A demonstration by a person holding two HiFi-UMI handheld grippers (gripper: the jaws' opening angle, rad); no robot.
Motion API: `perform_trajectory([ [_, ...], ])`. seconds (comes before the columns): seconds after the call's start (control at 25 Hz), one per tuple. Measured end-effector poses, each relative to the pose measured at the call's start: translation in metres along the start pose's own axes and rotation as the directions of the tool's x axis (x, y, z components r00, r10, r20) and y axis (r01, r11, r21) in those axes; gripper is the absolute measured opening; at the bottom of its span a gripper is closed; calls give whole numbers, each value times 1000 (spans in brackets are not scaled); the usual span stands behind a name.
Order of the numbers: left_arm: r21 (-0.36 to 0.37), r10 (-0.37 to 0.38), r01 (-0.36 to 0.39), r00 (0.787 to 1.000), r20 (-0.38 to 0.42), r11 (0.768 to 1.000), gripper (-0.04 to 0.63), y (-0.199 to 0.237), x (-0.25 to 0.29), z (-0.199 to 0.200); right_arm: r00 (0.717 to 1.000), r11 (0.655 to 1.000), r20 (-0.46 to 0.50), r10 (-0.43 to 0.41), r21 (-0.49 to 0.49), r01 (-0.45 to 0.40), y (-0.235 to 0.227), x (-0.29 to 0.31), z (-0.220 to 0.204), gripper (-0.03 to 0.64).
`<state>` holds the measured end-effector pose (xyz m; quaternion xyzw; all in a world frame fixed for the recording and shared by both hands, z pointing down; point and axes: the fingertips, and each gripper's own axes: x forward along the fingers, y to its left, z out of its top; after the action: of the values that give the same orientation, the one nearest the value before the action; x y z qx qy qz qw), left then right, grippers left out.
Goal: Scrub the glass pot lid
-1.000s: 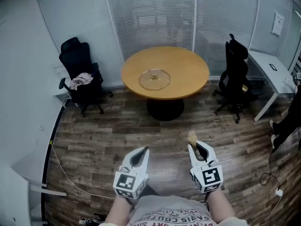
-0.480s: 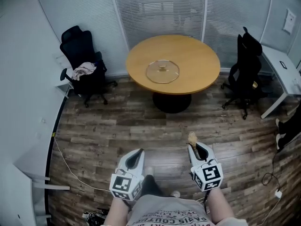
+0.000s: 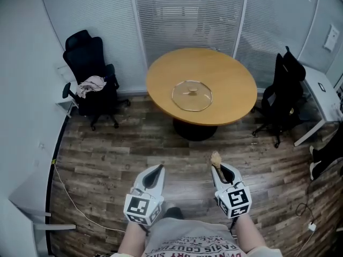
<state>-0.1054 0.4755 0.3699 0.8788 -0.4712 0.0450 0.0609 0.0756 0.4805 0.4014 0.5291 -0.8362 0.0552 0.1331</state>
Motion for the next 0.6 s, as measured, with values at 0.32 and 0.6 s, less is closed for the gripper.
perform_trajectory([
  [0.32, -28, 33, -33, 999, 9, 999, 8, 119, 23, 18, 1000, 1000, -24, -19, -9, 18, 27, 91, 37, 54],
  [0.6, -60, 79, -80, 997, -22, 995, 8, 163, 43, -1, 999, 1000, -48, -6, -12, 5, 18, 143, 35, 54],
])
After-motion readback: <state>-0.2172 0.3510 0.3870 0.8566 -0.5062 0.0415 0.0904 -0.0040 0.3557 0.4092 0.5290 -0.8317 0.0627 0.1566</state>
